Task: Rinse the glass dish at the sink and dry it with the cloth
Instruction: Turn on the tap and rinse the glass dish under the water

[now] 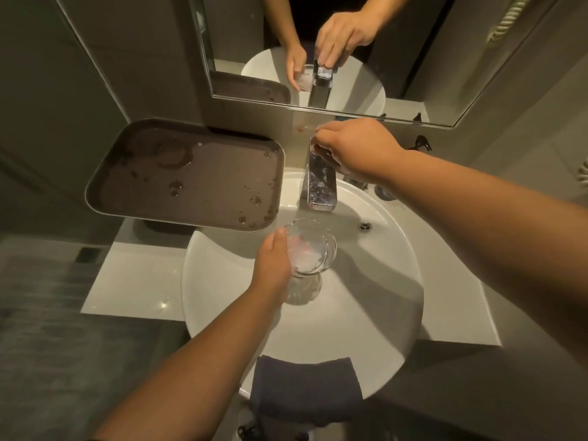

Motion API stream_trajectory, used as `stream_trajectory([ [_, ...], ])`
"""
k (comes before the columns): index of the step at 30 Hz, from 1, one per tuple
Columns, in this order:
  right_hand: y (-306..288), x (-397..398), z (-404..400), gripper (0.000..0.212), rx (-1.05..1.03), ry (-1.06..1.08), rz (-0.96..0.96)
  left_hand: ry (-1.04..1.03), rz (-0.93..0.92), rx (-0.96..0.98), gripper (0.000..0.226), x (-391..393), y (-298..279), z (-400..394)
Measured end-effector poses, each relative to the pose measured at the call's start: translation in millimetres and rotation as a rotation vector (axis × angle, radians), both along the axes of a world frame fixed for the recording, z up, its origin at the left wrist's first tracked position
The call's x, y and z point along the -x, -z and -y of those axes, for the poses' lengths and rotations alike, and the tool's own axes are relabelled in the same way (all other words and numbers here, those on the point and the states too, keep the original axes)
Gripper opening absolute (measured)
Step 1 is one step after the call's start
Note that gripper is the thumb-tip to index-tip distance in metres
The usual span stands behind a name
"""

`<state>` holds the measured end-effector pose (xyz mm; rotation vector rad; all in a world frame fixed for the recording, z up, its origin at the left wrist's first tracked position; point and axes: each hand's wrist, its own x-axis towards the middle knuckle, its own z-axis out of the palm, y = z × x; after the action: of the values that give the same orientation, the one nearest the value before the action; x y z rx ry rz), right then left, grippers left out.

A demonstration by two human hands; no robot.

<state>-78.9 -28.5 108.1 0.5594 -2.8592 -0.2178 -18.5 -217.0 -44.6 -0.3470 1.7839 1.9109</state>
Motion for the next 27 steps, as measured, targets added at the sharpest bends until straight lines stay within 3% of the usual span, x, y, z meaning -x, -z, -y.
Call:
stream_trajectory([
  [5,-7,3,2,0.020,0.025,0.030,0.060,0.031,-0.076,0.014,0.046,-1,-2,-2],
  [14,-14,5,5,0.030,0.058,0.127,0.161,0.095,-0.048,0.003,0.043,0,3,-7],
  [16,-9,-6,5,0.037,0.210,0.199,0.163,0.100,-0.041,0.011,0.040,1,1,-6],
  [18,10,-29,3,0.042,0.435,0.318,0.028,0.103,-0.034,0.009,0.045,3,3,-4],
  [20,46,-67,6,0.042,0.744,0.576,-0.031,0.092,-0.017,0.019,0.042,5,7,-2],
  [22,86,-105,25,0.047,1.070,0.857,0.246,0.095,0.006,0.034,0.032,8,7,-1],
  [24,118,-128,48,0.045,1.361,0.965,0.578,0.101,-0.003,0.030,0.024,8,2,-2],
  [25,128,-132,56,0.038,1.481,0.965,0.652,0.101,-0.006,0.017,0.026,5,-2,-4],
  [27,137,-130,64,0.024,1.611,0.978,0.621,0.123,-0.040,0.023,0.031,-1,-5,-5],
])
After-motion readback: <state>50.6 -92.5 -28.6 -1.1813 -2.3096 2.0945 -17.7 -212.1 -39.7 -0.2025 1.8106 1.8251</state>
